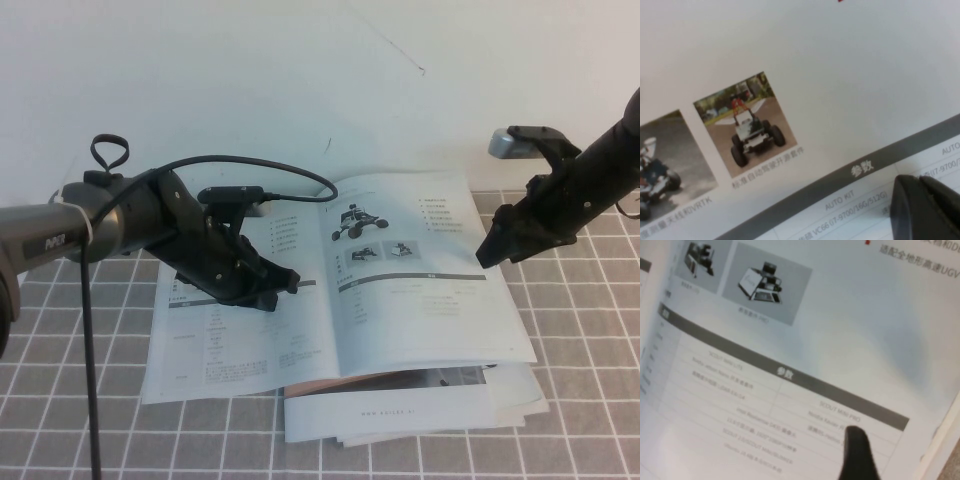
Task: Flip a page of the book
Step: Open the closed book
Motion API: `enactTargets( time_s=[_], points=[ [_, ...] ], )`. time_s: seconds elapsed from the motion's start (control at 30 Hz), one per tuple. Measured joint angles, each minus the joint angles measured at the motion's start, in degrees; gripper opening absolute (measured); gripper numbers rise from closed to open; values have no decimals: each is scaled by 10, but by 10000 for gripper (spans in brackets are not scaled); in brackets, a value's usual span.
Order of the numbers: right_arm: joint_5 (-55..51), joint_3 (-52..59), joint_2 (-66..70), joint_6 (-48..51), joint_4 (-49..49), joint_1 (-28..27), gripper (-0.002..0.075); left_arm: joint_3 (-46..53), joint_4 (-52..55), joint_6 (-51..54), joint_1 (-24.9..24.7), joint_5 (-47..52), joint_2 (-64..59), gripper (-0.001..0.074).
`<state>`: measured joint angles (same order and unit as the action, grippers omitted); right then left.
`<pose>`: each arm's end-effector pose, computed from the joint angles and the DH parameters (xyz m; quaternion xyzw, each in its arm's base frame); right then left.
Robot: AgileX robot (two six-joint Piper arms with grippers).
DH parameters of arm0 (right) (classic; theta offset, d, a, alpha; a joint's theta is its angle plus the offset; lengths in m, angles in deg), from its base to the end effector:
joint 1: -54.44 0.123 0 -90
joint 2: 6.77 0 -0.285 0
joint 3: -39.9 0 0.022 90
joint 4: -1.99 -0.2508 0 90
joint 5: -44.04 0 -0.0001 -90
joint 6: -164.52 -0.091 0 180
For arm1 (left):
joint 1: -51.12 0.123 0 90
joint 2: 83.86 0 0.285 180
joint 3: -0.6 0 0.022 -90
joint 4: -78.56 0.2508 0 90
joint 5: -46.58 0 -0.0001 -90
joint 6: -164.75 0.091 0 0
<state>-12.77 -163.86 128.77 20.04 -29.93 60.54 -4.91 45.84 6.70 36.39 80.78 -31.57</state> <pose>0.4597 0.0897 0.1715 -0.2213 0.9394 0.2117 0.1544 0.4175 -0.1384 0.1569 0.1098 0.9531 -0.1899 0.2086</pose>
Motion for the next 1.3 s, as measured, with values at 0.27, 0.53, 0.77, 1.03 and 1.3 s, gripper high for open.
enactTargets(
  time_s=[0.27,0.53,0.77,1.03,1.3],
  points=[
    [-17,6,0,-27,-5,0,428,0,-1,3,0,0,0,-4],
    [8,46,1,-22,-23,0,427,0,-19,3,2,1,0,-4],
    [2,52,13,8,-70,0,427,0,-23,3,2,2,-3,-4],
    [-31,54,14,69,-168,0,427,0,-23,3,2,2,-3,-4],
    [-106,14,14,100,-229,0,426,0,-23,3,2,2,-3,-4]
  ],
)
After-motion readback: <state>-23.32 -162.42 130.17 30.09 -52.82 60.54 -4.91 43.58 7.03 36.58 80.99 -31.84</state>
